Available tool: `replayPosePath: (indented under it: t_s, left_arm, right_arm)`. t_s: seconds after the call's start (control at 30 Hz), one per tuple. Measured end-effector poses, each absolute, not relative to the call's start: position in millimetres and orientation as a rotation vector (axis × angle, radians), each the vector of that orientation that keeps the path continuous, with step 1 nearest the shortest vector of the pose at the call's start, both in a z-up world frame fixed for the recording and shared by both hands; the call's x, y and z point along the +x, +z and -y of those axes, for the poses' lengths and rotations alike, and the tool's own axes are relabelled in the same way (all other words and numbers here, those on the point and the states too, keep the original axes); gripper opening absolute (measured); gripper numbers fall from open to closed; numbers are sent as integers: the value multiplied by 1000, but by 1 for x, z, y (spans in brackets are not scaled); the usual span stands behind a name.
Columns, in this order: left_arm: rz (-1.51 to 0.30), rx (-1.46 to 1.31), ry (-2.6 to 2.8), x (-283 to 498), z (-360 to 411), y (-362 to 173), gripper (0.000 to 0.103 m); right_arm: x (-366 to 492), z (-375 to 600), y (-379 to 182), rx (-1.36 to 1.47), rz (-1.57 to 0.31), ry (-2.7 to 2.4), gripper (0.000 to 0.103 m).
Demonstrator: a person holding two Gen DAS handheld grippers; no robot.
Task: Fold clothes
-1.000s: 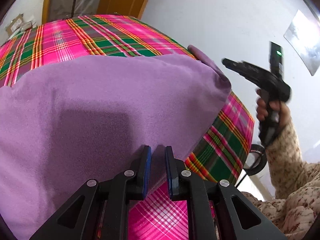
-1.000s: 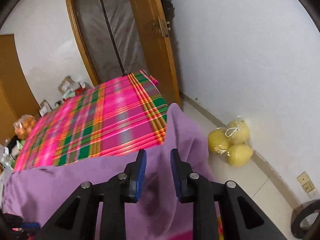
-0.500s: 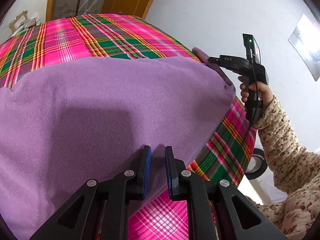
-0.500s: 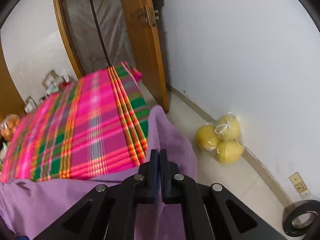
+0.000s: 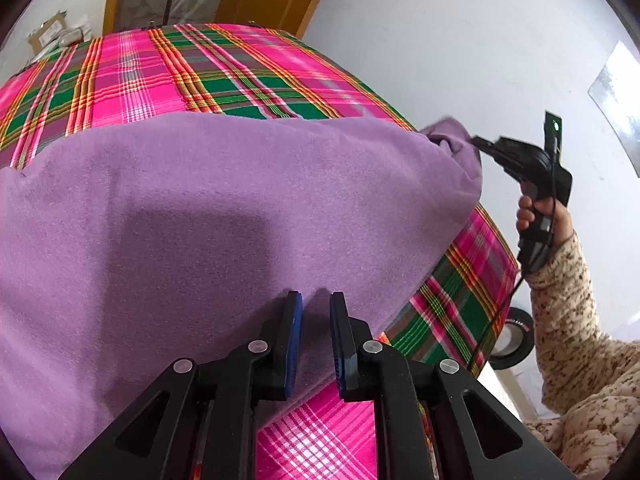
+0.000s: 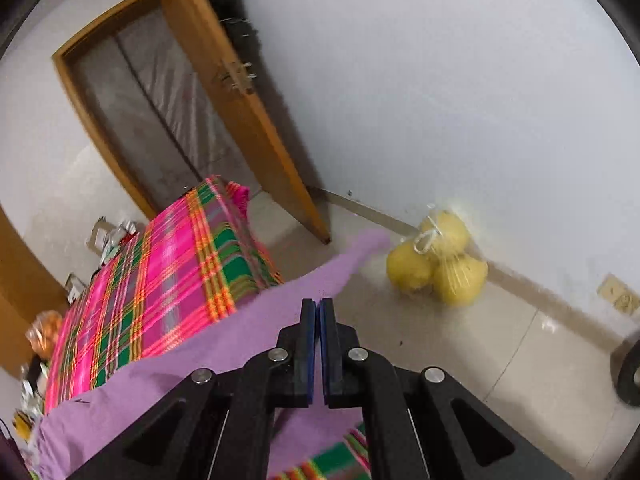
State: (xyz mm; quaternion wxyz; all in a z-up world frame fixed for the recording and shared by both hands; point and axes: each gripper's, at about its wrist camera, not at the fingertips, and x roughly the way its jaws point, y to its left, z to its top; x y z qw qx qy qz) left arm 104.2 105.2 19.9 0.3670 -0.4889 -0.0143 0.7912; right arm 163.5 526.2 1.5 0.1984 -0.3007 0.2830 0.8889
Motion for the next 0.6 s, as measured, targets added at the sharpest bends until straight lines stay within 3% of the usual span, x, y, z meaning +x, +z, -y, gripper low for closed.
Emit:
replayPosePath:
  t_s: [0.3,0.43,0.6]
  left_arm:
    - [22,-1269,2046,107,-111,21,15]
    - [15,-1275,2051,108,-114,21,15]
    - [19,-1278,2050,109,-118,22,15]
  right_arm:
    - [184,-551,-29,-859,-973,2409,2]
    - [202,-552,-10,-749,-883,2399,0]
    - [200,-565,-19,-862,-893,2394,1]
